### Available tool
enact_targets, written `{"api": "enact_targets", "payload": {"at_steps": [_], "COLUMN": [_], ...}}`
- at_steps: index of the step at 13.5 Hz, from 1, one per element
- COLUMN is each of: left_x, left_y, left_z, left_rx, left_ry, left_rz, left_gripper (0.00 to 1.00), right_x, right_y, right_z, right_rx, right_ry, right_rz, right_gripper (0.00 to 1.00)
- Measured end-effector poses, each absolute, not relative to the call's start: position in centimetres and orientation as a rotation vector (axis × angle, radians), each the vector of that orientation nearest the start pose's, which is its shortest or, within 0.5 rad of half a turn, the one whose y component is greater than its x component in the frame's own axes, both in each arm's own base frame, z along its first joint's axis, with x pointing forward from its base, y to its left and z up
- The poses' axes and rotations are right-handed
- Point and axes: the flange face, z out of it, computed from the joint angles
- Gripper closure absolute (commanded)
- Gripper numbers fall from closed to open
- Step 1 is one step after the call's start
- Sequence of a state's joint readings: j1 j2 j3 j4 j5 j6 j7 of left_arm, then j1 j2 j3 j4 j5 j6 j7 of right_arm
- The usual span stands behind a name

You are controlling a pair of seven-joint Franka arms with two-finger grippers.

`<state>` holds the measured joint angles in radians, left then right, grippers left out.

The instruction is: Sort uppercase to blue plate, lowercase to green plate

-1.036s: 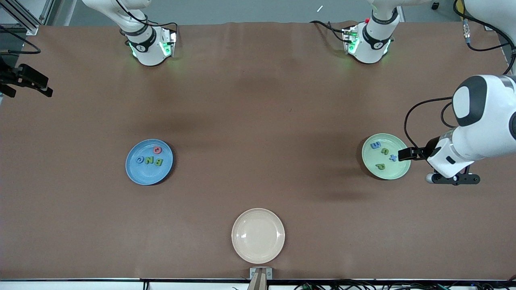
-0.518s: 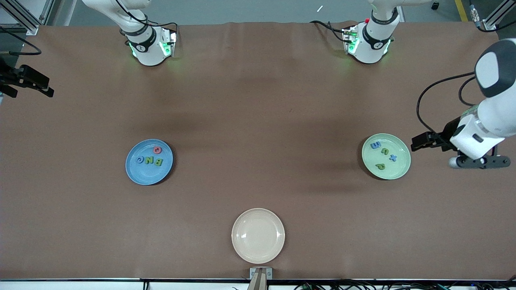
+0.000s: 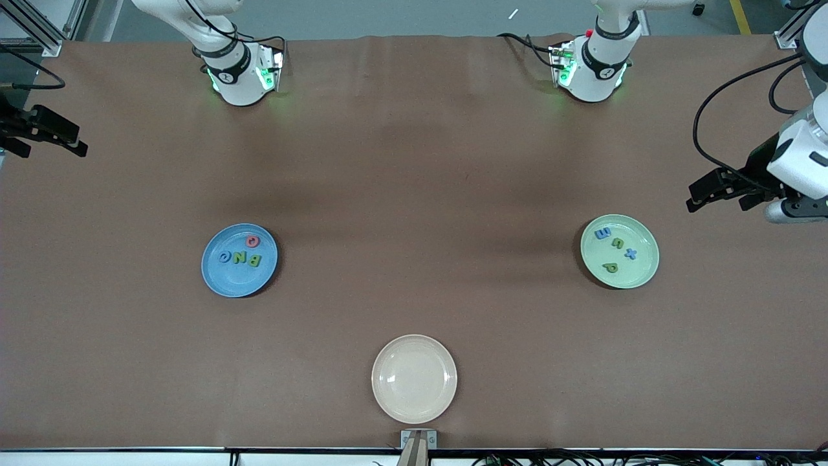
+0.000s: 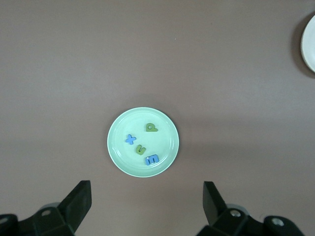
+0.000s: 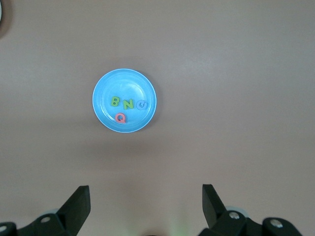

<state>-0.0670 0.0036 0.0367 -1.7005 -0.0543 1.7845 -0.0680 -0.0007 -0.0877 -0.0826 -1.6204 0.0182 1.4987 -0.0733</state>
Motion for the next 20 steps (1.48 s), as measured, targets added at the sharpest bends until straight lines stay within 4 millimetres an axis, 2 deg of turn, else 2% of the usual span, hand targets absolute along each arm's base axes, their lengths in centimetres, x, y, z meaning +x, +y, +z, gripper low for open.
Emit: {"api": "enact_targets", "payload": {"at_steps": [5,15,20], "left_x": [56.3,56.3,56.0], "left_y": [-0.9,-1.4,-1.2], "left_z": [60.1,61.0,64.4], "left_rx": [-3.194,-3.193,-3.165], "left_ry": [-0.112,-0.098,-0.084], "left_rz": [-0.184,-0.215,-0.264], "left_gripper": [0.00,0.00,0.00], "right_x": [51.7,51.7,51.6], "right_y": [-4.3,-4.2,-4.2], "right_z": [64.1,63.8,63.1], "right_rx": [-3.112,-3.112,-3.110], "right_ry": [0.012,0.011,0.010], "right_rz": [0.064,0.081,0.105], "right_gripper": [0.00,0.00,0.00]}}
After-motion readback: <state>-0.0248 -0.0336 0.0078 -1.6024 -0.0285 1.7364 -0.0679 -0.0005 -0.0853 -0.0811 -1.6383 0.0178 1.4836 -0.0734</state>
